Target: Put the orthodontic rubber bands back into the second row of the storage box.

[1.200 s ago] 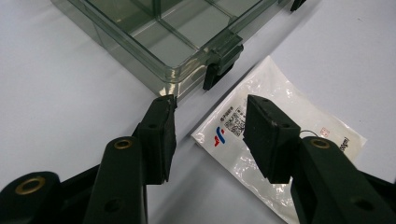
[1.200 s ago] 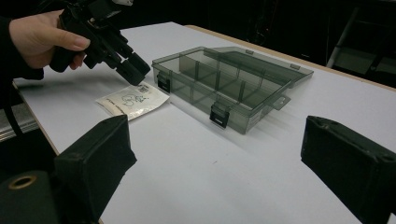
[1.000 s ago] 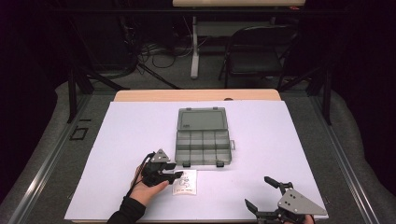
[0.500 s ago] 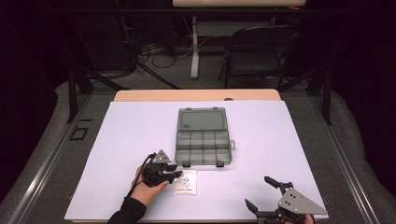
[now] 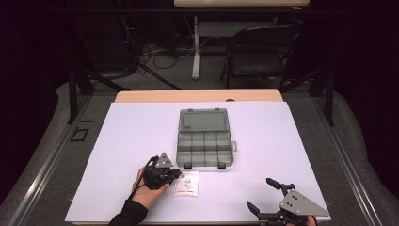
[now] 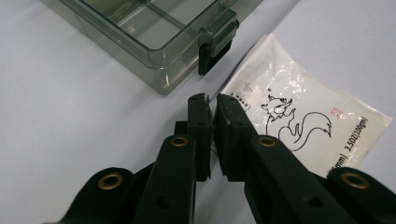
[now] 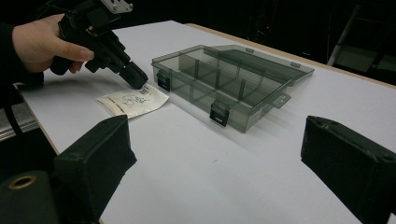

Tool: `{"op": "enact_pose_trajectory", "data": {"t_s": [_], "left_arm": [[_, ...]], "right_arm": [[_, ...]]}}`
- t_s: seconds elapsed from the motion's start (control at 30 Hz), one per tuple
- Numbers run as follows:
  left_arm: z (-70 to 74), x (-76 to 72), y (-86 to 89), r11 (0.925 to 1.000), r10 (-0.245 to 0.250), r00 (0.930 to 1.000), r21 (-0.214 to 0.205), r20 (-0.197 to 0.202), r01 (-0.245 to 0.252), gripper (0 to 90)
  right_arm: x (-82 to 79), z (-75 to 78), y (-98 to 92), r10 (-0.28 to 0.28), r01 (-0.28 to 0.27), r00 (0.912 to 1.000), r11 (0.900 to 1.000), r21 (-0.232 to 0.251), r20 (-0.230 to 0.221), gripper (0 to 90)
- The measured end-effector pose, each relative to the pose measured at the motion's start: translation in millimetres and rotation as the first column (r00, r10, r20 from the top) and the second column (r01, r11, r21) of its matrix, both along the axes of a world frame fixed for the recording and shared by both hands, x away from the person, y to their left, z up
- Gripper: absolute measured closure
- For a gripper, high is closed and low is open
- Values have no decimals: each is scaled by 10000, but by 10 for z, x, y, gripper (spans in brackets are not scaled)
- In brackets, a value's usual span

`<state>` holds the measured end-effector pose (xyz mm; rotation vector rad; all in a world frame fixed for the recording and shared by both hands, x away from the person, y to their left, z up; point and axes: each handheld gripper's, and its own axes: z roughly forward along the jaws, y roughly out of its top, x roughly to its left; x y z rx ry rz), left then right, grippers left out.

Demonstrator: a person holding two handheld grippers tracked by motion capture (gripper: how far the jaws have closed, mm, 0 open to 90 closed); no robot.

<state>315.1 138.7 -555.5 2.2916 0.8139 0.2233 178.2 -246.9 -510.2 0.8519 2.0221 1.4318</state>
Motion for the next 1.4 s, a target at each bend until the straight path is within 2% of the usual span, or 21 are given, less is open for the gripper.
{"op": "enact_pose_trajectory", "data": {"t_s": [0.33, 0.37, 0.53, 0.67, 0.83, 1.2, 1.4], "left_arm": [[6, -6, -9, 9996, -295, 9996, 12, -17, 296, 895], [9, -6, -9, 9994, -343, 9994, -10, -45, 343, 895], [51, -24, -3, 9984, -554, 9985, -75, -9, 554, 896], [112, -62, 21, 9975, -681, 9977, -202, 51, 682, 896], [226, -128, 59, 9947, -847, 9958, -563, 353, 866, 896], [385, -214, 97, 9868, -1255, 9873, -902, 978, 1344, 896], [461, -237, 139, 9849, -1174, 9843, -1117, 1319, 1325, 896]], "right_arm": [[7, -7, 6, -25, 24, 10000, 9999, 109, 62, 81], [1, 0, -2, -9, 9, 10000, 10000, -3, -34, 80], [-4, 4, -7, 8, -8, 10000, 10000, -5, -99, 80], [5, -6, 1, -36, 35, 10000, 9999, 143, 76, 80], [-4, 6, -10, -15, 15, 10000, 10000, 9, -43, 80], [-6, 7, -11, -12, 12, 10000, 10000, 0, -42, 80], [-4, 6, -13, -10, 10, 10000, 10000, -1, -37, 80]]}}
